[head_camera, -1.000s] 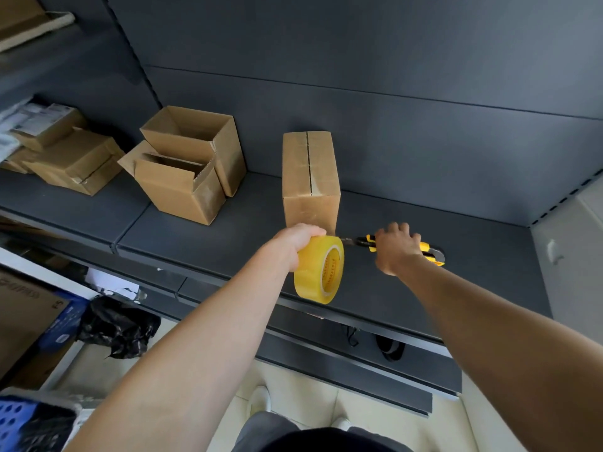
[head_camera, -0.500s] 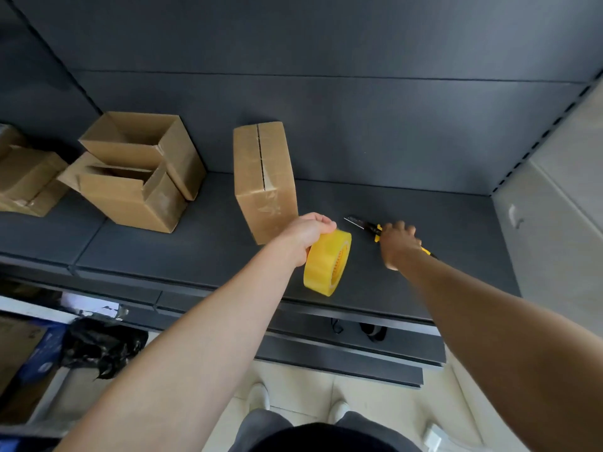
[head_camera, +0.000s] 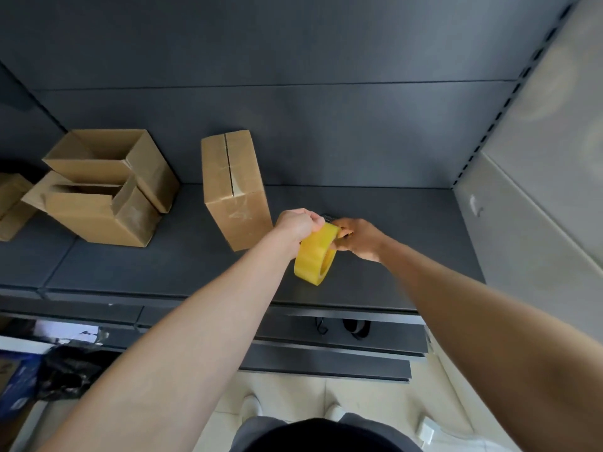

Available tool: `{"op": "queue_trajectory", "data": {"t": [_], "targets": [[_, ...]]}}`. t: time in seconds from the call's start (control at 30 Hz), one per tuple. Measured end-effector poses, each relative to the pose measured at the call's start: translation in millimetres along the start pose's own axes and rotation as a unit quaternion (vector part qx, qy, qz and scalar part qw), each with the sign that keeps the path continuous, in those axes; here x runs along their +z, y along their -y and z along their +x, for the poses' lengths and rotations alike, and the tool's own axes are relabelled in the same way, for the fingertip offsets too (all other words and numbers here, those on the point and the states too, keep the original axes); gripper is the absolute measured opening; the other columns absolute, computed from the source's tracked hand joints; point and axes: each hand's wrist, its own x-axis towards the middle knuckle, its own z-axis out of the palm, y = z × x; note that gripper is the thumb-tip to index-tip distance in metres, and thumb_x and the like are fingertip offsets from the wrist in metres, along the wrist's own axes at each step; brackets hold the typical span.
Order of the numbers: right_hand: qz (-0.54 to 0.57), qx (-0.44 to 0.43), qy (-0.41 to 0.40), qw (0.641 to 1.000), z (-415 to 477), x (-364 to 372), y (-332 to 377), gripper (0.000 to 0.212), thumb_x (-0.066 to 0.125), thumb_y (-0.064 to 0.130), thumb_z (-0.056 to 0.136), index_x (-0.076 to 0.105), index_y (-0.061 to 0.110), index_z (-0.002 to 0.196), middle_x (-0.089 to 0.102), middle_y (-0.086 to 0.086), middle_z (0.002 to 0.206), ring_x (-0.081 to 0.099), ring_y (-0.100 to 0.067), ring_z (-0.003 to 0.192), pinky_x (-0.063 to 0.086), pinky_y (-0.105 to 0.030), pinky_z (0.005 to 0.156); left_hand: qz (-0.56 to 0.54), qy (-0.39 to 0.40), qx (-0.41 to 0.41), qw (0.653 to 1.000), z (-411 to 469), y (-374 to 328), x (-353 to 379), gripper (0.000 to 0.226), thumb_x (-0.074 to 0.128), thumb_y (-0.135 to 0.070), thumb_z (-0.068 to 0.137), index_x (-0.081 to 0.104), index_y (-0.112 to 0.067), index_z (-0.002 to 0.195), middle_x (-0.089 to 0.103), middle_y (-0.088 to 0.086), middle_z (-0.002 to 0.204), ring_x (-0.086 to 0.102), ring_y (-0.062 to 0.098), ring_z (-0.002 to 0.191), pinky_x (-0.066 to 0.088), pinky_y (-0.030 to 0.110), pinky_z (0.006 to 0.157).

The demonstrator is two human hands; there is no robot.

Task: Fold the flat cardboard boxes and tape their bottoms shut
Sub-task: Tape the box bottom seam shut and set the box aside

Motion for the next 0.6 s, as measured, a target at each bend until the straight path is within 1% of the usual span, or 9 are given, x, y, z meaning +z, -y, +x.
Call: {"op": "queue_trajectory", "data": {"t": [0.07, 0.1, 0.2, 0.27, 0.37, 0.43, 0.5, 0.53, 0.6], "targets": [[-0.048, -0.011, -0.058, 0.997, -5, -4, -1, 0.020, 0.062, 0.018, 0.092, 0.064, 0.010, 0.109, 0.066, -0.011, 0.101, 0.061, -0.029, 0.097, 0.048, -0.035, 0.083, -0.009, 0.019, 0.008, 1.000, -4, -1, 5, 0.020, 0.065, -0.009, 0.088, 0.060, -0.017, 0.070, 0.061, 0.009, 0.094, 0.057, 0.027, 0.091, 0.050, 0.041, 0.091], [-0.075, -0.014, -0.079, 0.994, -7, -7, -2, 0.014, 0.060, 0.020, 0.093, 0.064, 0.010, 0.101, 0.064, -0.012, 0.094, 0.061, -0.031, 0.092, 0.047, -0.035, 0.078, -0.017, 0.026, 0.009, 0.999, -5, -1, 8, 0.019, 0.065, -0.009, 0.088, 0.060, -0.017, 0.071, 0.062, 0.010, 0.095, 0.058, 0.028, 0.092, 0.051, 0.042, 0.093], [-0.140, -0.009, -0.103, 0.985, -17, -16, -6, 0.017, 0.058, 0.026, 0.094, 0.063, 0.010, 0.099, 0.062, -0.013, 0.093, 0.059, -0.031, 0.085, 0.046, -0.034, 0.071, -0.027, 0.033, 0.011, 0.999, -13, -2, 17, 0.010, 0.064, -0.014, 0.090, 0.062, -0.016, 0.080, 0.063, 0.011, 0.103, 0.059, 0.028, 0.096, 0.051, 0.043, 0.093], [-0.162, 0.000, -0.112, 0.980, -24, -21, -7, 0.015, 0.058, 0.026, 0.094, 0.058, 0.012, 0.088, 0.059, -0.013, 0.089, 0.056, -0.029, 0.079, 0.043, -0.032, 0.067, -0.023, 0.038, 0.016, 0.999, -16, -3, 23, 0.005, 0.062, -0.018, 0.092, 0.061, -0.016, 0.087, 0.063, 0.012, 0.109, 0.060, 0.029, 0.102, 0.051, 0.043, 0.094], [-0.172, 0.019, -0.121, 0.977, -33, -27, -10, 0.022, 0.058, 0.025, 0.094, 0.054, 0.011, 0.077, 0.058, -0.011, 0.083, 0.054, -0.028, 0.076, 0.040, -0.030, 0.064, -0.018, 0.050, 0.028, 0.998, -24, -3, 30, 0.004, 0.058, -0.017, 0.094, 0.060, -0.013, 0.096, 0.060, 0.011, 0.109, 0.057, 0.026, 0.100, 0.048, 0.038, 0.092], [-0.177, 0.031, -0.122, 0.976, -37, -30, -11, 0.022, 0.058, 0.026, 0.094, 0.056, 0.010, 0.079, 0.058, -0.010, 0.082, 0.054, -0.027, 0.074, 0.039, -0.028, 0.062, -0.024, 0.056, 0.035, 0.998, -26, -2, 34, 0.015, 0.056, -0.017, 0.096, 0.058, -0.010, 0.109, 0.059, 0.013, 0.114, 0.056, 0.026, 0.102, 0.047, 0.038, 0.093], [-0.185, 0.041, -0.124, 0.974, -40, -30, -12, 0.023, 0.057, 0.027, 0.094, 0.060, 0.006, 0.086, 0.058, -0.011, 0.083, 0.054, -0.028, 0.073, 0.039, -0.028, 0.058, -0.025, 0.046, 0.037, 0.998, -29, -1, 38, 0.024, 0.056, -0.017, 0.096, 0.057, -0.006, 0.117, 0.058, 0.013, 0.111, 0.055, 0.026, 0.100, 0.046, 0.036, 0.089], [-0.188, 0.044, -0.129, 0.973, -42, -30, -12, 0.025, 0.057, 0.029, 0.095, 0.063, 0.004, 0.092, 0.059, -0.012, 0.086, 0.056, -0.029, 0.075, 0.041, -0.029, 0.060, -0.023, 0.035, 0.036, 0.998, -30, 0, 40, 0.024, 0.059, -0.017, 0.094, 0.058, -0.006, 0.116, 0.058, 0.012, 0.109, 0.056, 0.026, 0.099, 0.047, 0.036, 0.087], [-0.193, 0.046, -0.147, 0.969, -45, -28, -13, 0.032, 0.056, 0.031, 0.095, 0.063, 0.002, 0.107, 0.062, -0.016, 0.098, 0.060, -0.033, 0.085, 0.048, -0.035, 0.068, -0.030, 0.024, 0.026, 0.999, -32, 1, 42, 0.021, 0.065, -0.015, 0.089, 0.060, -0.008, 0.108, 0.060, 0.011, 0.106, 0.058, 0.028, 0.096, 0.049, 0.037, 0.086]]}}
